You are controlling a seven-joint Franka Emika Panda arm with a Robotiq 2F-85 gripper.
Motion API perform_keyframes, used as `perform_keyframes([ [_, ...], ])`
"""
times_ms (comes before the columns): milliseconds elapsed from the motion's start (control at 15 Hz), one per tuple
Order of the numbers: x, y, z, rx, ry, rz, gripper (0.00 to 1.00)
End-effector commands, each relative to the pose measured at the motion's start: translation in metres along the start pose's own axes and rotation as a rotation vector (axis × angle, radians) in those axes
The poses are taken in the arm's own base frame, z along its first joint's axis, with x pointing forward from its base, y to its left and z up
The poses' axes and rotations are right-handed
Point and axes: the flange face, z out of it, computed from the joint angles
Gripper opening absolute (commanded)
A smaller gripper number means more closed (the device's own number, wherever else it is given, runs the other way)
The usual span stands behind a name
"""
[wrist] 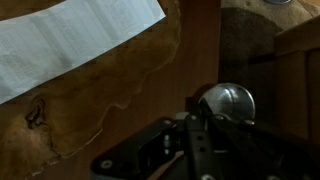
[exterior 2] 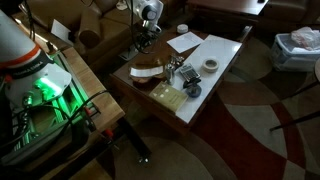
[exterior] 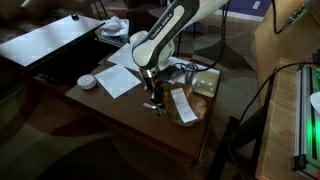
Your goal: Move the measuring cup to the left
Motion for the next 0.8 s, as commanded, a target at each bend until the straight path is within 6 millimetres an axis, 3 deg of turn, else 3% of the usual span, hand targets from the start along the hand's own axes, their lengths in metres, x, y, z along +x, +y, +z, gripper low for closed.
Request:
perform_keyframes([
  [0,0.007,0.001,0.008,-0.007,0.006,0.007,0.01],
  [533,0.045,-0.019,0.068,-0.143,-0.017,-0.077,0.01],
  [733,0.040,-0.029,0.065,-0.188,-0.008,-0.099,0.01],
])
